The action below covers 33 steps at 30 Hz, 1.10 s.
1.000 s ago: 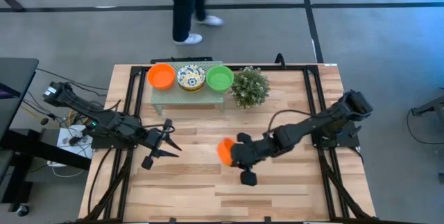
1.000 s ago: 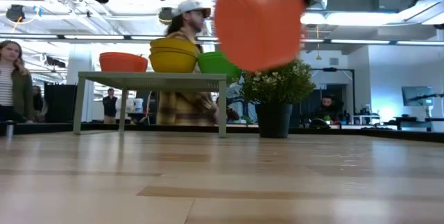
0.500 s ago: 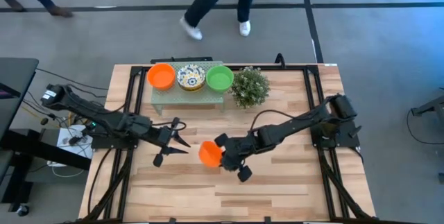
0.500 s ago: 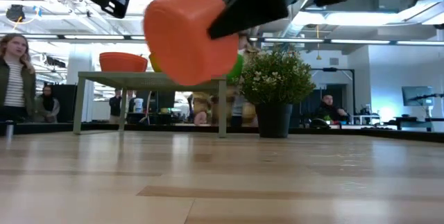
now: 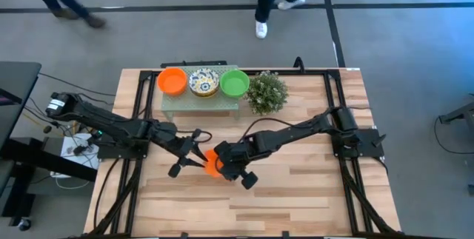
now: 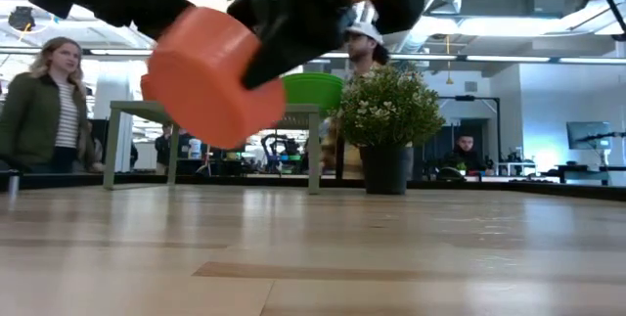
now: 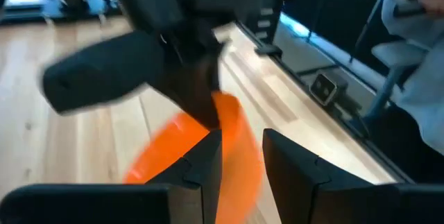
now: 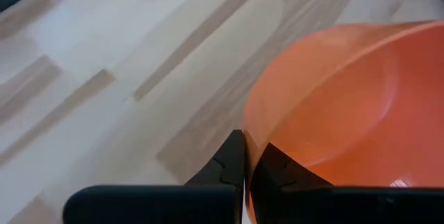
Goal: Pick & Place Mini bowls
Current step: Stack the orange bowl on top of the stacked orange bowl on the shelf
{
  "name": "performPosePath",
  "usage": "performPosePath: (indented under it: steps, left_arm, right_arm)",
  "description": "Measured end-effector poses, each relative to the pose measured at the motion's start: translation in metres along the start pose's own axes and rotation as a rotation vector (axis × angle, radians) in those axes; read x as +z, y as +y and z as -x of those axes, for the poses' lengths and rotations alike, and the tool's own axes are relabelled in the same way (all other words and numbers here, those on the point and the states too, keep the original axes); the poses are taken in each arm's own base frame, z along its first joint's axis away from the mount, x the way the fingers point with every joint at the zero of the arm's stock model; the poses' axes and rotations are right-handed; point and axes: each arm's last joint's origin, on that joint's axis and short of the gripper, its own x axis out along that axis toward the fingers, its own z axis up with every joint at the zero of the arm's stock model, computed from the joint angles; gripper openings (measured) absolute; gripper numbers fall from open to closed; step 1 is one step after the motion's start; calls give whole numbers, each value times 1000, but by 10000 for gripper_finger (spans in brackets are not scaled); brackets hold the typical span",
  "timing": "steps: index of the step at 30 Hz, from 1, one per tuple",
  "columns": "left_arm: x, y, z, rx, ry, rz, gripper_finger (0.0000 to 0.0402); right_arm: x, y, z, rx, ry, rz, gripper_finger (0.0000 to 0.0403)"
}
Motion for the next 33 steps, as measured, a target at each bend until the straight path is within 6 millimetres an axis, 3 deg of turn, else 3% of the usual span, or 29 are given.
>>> performPosePath:
  steps: [13, 20, 26, 33]
  left_arm:
    - [-13, 2, -9, -23, 102, -9, 104]
    - [-16, 0, -9, -68, 120, -43, 60]
    - [-20, -1, -12, -119, 146, -33, 14]
    - [-20, 2, -14, -56, 139, -31, 9]
  right_arm:
    - [10, -9, 6, 63, -15, 1, 5]
    - [11, -9, 5, 51, -21, -20, 22]
    - [9, -16, 8, -14, 0, -57, 53]
    - [20, -32, 24, -96, -61, -131, 103]
